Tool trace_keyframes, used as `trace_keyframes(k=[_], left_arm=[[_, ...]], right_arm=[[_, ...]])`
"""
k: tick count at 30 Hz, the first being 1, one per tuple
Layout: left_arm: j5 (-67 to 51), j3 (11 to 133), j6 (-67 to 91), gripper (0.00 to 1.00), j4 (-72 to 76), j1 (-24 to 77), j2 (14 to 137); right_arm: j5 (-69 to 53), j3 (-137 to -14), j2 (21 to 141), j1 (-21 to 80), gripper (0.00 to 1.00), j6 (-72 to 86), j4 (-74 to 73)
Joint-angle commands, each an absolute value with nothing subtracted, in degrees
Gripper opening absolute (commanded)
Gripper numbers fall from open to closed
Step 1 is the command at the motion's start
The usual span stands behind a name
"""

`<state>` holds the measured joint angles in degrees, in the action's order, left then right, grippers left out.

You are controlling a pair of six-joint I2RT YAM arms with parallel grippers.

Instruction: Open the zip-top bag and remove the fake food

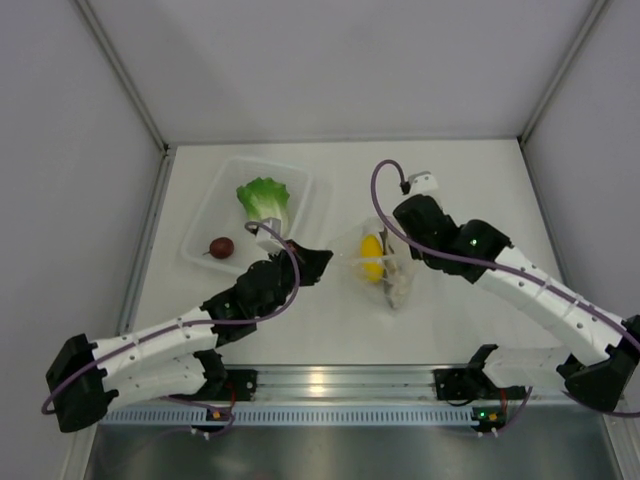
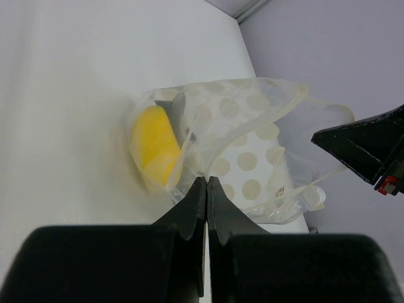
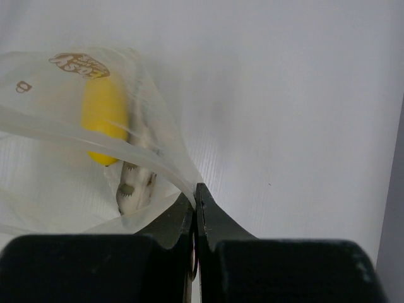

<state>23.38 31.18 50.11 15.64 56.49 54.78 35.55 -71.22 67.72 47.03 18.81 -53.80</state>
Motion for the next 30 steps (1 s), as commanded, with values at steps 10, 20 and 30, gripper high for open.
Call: trace_keyframes(k=[10,20,30], left_arm=[[19.5,35.0,47.0,0.00,11.7,55.7,54.1],[12.0,43.7,43.2,0.44,8.8,55.7,55.4],[14.3,50.5,39.6,0.50,0.2,55.7,53.3]], right_arm=[[45.4,-84.4,72.8,53.9,0.00,20.2,-65.9],[45.6,-86.8,78.7,57.7,0.00,23.1,-65.9],[46.0,-90.1,83.1,59.7,0.00,26.1,-66.6]])
